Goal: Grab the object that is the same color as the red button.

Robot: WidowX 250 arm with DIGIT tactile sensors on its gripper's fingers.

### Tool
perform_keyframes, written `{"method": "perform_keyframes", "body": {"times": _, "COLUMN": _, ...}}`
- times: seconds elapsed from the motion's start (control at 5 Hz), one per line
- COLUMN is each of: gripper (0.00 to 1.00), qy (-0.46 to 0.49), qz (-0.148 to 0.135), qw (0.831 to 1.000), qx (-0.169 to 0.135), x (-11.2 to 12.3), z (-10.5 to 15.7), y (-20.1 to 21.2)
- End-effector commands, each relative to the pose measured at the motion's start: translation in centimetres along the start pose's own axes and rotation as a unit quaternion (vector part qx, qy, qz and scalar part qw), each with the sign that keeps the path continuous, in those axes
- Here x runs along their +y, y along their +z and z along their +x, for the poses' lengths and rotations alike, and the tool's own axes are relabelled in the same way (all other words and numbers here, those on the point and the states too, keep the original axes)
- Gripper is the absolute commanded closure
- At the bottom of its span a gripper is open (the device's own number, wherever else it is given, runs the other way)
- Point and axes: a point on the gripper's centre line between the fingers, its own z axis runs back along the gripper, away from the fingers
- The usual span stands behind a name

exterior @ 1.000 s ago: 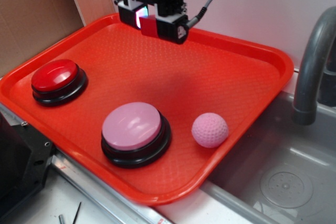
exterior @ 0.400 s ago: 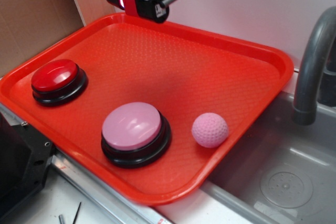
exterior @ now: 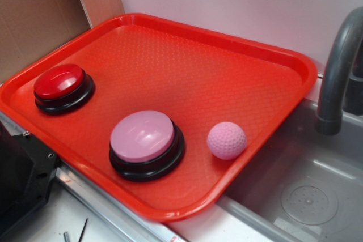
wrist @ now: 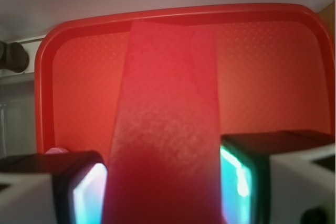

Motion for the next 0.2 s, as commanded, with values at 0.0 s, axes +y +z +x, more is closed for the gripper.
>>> {"method": "perform_keyframes", "body": {"times": 0.0, "gripper": 1.00, "qy": 0.021, "qz": 0.013, "qw": 1.000, "qx": -0.006, "x": 0.94, "z": 0.25, "y": 0.01}}
